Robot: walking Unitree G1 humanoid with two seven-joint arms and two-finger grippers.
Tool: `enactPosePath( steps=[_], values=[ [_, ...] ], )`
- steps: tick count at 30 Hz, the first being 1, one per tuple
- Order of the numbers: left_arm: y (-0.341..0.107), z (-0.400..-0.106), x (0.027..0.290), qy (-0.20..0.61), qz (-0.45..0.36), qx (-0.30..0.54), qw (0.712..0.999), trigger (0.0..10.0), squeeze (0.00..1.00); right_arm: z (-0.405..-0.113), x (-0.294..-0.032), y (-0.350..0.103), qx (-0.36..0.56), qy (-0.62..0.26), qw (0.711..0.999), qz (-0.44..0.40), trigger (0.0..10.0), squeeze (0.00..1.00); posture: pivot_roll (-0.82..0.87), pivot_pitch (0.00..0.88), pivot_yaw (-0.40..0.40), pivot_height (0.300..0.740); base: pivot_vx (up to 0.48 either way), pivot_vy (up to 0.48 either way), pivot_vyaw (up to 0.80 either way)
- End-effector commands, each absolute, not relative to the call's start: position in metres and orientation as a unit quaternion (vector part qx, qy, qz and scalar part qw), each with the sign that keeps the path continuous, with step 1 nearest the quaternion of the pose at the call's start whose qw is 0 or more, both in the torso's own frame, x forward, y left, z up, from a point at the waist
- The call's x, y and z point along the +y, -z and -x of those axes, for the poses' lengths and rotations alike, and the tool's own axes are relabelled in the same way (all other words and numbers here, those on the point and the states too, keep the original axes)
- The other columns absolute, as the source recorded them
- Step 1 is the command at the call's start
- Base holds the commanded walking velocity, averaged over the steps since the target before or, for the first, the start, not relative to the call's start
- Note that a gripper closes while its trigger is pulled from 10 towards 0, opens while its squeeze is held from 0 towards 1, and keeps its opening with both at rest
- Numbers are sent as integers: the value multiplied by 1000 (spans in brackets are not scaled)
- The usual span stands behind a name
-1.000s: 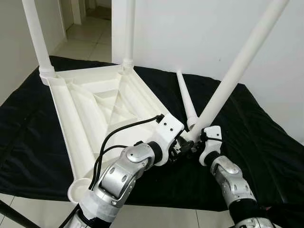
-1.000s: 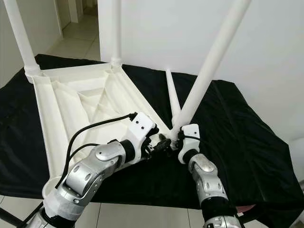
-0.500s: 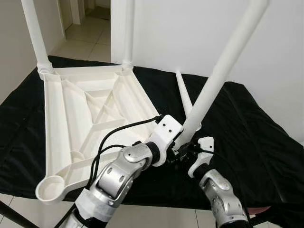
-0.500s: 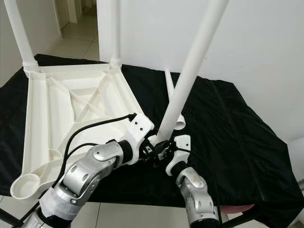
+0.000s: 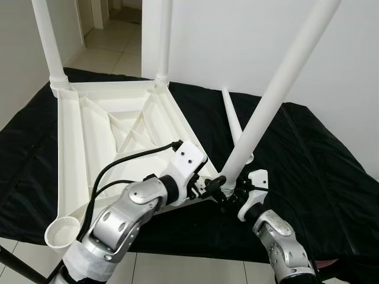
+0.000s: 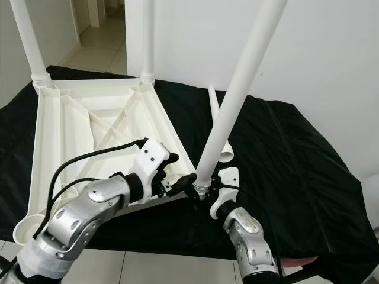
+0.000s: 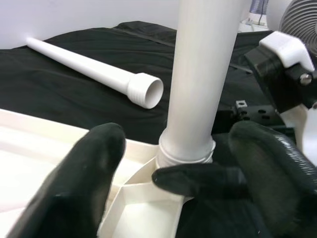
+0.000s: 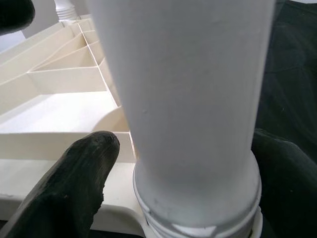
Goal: Building children table
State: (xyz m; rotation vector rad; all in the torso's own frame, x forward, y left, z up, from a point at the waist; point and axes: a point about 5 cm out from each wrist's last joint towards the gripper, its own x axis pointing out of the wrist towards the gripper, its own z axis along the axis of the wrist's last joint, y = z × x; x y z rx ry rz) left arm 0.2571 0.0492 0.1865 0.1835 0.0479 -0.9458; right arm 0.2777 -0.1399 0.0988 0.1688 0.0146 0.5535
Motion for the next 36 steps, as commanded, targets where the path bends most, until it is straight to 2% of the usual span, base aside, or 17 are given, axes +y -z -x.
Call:
enactPosePath(
  steps=[1,2,4,5,6,7,14,21,27,30,31,32,35,36],
  values=[
    [-184,-241,43,579,-99,29,809,10000,604,-280,-142,-106,-2,-284,955,-81,10000,1000,34,0,-149,740,0,0,0],
    [-183,-239,43,581,-107,29,806,10000,0,-281,-142,-109,-6,-290,954,-78,10000,1000,34,0,-149,740,0,0,0],
    [-182,-238,42,583,-112,28,804,10000,0,-282,-143,-111,-8,-294,953,-76,10000,1000,35,0,-151,740,0,0,0],
    [-181,-237,42,588,-111,30,801,10000,0,-282,-143,-113,-11,-296,952,-71,10000,702,35,0,-151,740,0,0,0],
    [-181,-237,42,588,-111,30,801,10000,0,-282,-143,-113,-11,-296,952,-71,10000,702,35,0,-151,740,0,0,0],
    [-181,-235,42,591,-107,32,799,10000,0,-284,-145,-115,-14,-297,953,-64,10000,0,33,0,-152,740,0,0,0],
    [-178,-236,39,590,-80,39,803,10000,0,-291,-150,-123,-24,-308,950,-39,10000,0,33,0,-148,740,0,0,0],
    [-172,-243,34,560,-44,66,824,10000,0,-307,-154,-128,-27,-324,946,-12,10000,0,37,0,-139,740,0,0,0],
    [-169,-252,32,524,-49,73,847,10000,0,-316,-152,-127,-21,-341,940,1,10000,0,40,0,-137,740,0,0,0],
    [-170,-254,31,519,-51,71,851,10000,0,-319,-149,-127,-19,-348,937,0,9608,0,42,0,-139,740,0,0,0],
    [-171,-254,31,518,-51,68,851,10000,0,-320,-148,-127,-18,-351,936,2,5765,0,45,0,-141,740,0,0,0],
    [-172,-255,31,517,-51,66,852,10000,0,-320,-147,-127,-18,-353,936,3,3922,0,47,0,-141,740,0,0,0],
    [-173,-255,30,514,-51,64,854,10000,0,-321,-147,-127,-18,-355,935,3,3922,0,47,0,-142,740,0,0,0],
    [-173,-256,30,512,-54,62,855,10000,0,-322,-147,-126,-18,-356,934,4,1529,0,50,0,-143,740,0,0,0]
  ],
)
